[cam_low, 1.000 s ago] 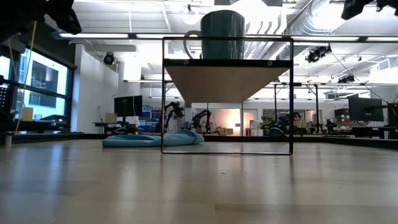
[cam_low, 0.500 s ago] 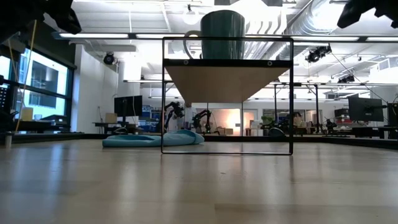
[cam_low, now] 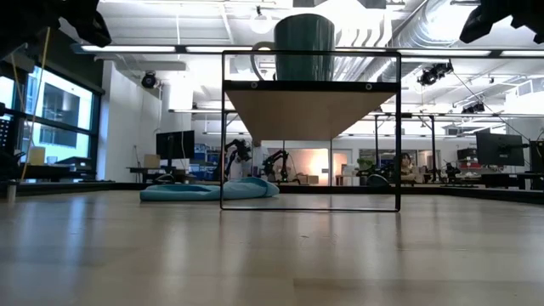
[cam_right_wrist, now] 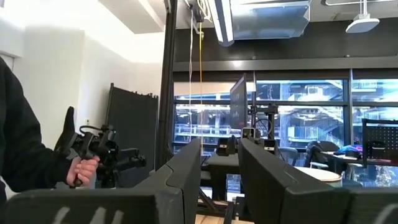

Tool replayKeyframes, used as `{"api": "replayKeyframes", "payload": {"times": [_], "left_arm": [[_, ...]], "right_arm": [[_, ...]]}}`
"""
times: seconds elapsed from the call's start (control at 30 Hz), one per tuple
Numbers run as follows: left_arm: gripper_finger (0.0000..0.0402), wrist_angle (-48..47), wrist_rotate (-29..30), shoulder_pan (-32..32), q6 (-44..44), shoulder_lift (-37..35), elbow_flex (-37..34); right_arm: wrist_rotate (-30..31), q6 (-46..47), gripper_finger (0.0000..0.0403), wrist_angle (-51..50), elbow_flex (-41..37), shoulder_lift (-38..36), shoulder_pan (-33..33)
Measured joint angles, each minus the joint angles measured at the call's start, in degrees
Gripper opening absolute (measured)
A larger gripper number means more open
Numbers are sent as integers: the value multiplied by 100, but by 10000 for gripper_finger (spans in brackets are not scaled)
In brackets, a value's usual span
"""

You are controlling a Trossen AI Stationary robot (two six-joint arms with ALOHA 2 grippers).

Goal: Stack small to large cups/mugs on shelf
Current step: Return to Home Position

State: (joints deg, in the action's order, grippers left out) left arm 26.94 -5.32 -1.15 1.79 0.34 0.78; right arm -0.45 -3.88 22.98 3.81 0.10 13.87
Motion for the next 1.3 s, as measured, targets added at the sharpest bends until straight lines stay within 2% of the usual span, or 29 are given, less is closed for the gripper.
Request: {"api": "replayKeyframes", "payload": {"times": [0.7, 0.9, 1.2, 1.3], "left_arm": [[200, 15, 0, 0, -3, 2, 0], [200, 26, 0, 0, -46, 2, 0], [200, 33, 44, 0, -88, 2, 0], [200, -25, 44, 0, 18, 2, 0]], "right_arm": [[2, 26, 101, 431, -323, 17, 0], [263, -138, 101, 410, -323, 16, -216], [-614, 579, 101, 92, -323, 17, -1021], [-708, 780, 101, -237, -323, 17, -1141]]}}
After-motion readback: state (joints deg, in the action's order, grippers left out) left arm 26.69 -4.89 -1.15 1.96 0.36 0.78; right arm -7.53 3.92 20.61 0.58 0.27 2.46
